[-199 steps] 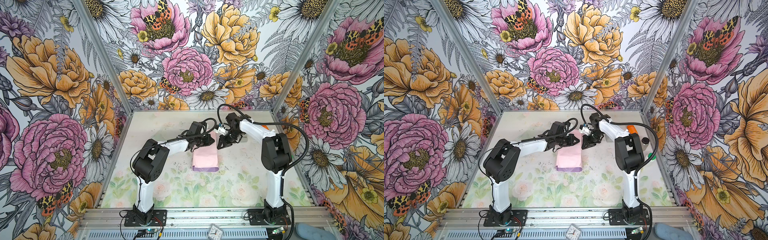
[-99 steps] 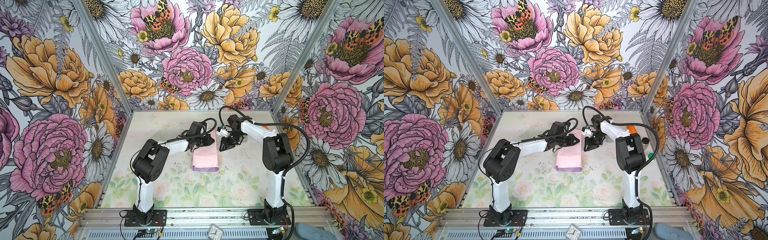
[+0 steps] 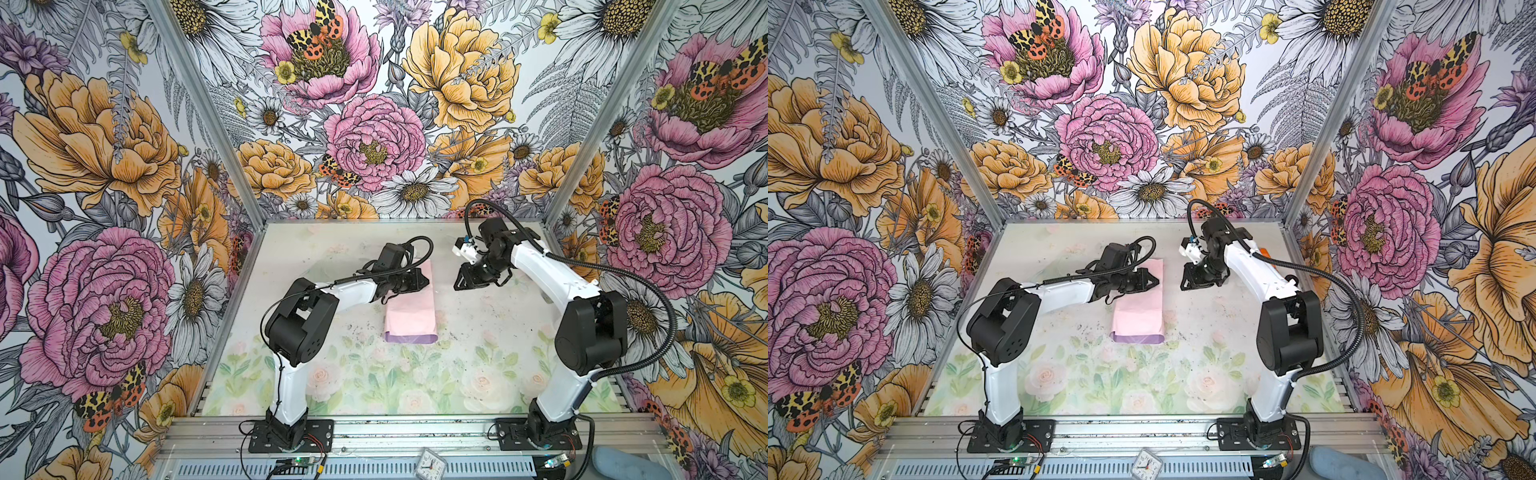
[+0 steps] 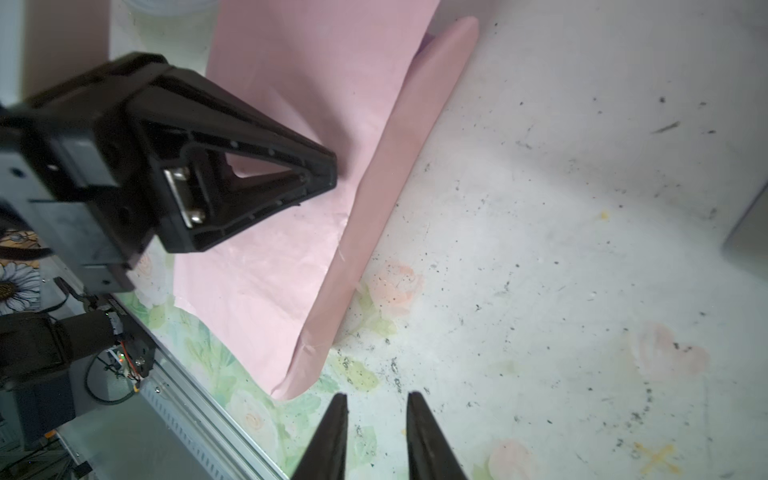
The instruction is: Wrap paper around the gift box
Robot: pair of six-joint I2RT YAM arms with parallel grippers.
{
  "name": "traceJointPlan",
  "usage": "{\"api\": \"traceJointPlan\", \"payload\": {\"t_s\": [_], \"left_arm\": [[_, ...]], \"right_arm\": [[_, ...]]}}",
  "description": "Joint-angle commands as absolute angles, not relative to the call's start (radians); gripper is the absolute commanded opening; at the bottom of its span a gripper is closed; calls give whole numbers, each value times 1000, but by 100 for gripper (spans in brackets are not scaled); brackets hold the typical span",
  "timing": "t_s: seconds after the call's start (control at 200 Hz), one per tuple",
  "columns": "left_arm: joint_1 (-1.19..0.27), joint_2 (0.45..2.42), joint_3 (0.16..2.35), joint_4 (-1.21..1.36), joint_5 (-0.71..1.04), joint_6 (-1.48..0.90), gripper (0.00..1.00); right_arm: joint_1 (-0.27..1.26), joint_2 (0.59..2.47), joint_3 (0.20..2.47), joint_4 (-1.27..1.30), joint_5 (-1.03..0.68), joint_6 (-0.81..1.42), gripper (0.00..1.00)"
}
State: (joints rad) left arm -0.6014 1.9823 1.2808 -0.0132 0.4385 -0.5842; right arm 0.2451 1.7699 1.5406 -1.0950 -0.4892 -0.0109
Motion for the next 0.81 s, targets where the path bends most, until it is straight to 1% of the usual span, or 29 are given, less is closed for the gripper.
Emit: {"api": "traceJointPlan", "payload": {"t_s": [0.0,0.085,0.28,0.8], "left_arm": [[-611,1992,1251,-69,409,-559,13],[-610,1992,1250,-70,410,-560,13],[-611,1993,1250,-69,410,-560,13],[-612,1991,1246,-69,411,-560,13]], "right_arm": [[281,1754,1530,-971,-524,83,17],[307,1769,1516,-918,-536,121,10],[341,1819,1483,-860,-526,162,0],[351,1868,1411,-784,-499,189,0]]}}
